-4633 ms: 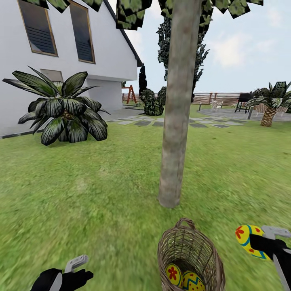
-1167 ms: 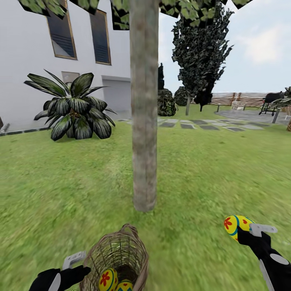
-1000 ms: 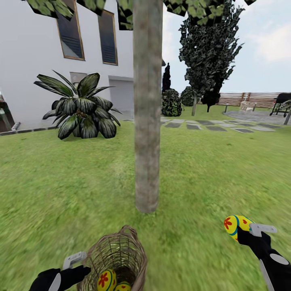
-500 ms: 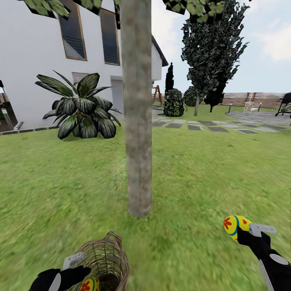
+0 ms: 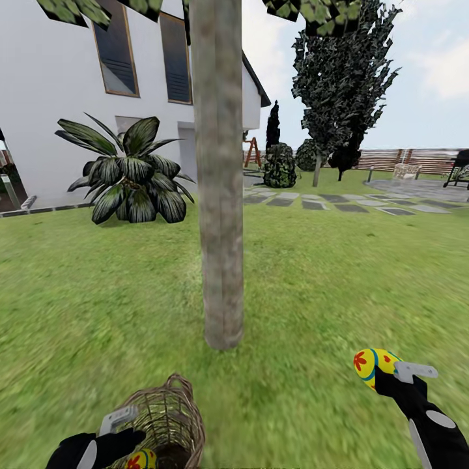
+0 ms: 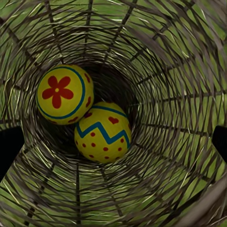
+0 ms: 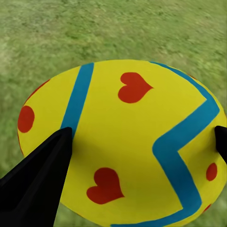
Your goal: Take the three Easter eggs out of the wicker basket on the lawn in the garden, then place them on the lawn next to a single tree (choose any tree) so that all three eggs are next to the same tree and none are left in the basket.
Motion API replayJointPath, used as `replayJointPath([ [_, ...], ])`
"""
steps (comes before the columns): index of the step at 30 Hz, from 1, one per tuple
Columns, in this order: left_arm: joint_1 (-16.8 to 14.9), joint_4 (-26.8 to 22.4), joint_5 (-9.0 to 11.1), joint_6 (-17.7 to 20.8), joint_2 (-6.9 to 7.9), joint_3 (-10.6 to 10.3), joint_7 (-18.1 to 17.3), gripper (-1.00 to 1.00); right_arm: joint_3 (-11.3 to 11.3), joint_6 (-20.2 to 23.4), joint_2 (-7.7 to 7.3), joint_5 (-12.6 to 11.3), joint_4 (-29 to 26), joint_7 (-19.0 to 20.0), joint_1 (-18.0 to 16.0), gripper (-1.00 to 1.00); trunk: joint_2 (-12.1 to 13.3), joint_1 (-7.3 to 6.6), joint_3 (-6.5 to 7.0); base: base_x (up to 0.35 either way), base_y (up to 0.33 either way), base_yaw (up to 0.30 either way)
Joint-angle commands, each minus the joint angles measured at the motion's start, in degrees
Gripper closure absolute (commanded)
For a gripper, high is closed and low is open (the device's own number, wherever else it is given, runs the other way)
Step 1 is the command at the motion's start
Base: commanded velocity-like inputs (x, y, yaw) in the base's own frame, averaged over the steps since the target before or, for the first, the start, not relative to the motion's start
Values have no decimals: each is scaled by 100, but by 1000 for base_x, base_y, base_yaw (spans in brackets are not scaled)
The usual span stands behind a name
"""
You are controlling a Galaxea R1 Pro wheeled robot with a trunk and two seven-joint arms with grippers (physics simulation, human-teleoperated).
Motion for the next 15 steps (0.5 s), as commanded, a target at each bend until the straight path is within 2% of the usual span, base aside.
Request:
replayJointPath([
  [1, -3, -5, 0, 34, -2, 16, -25, -100, -12, 31, 4, 37, -5, 43, -4, 100, -44, 22, -24, 0, 0, 0],
  [15, -3, 0, -1, 34, -2, 14, -25, -100, -25, -22, -32, 34, -79, 34, -4, 100, -606, 329, -276, 0, 0, 0],
])
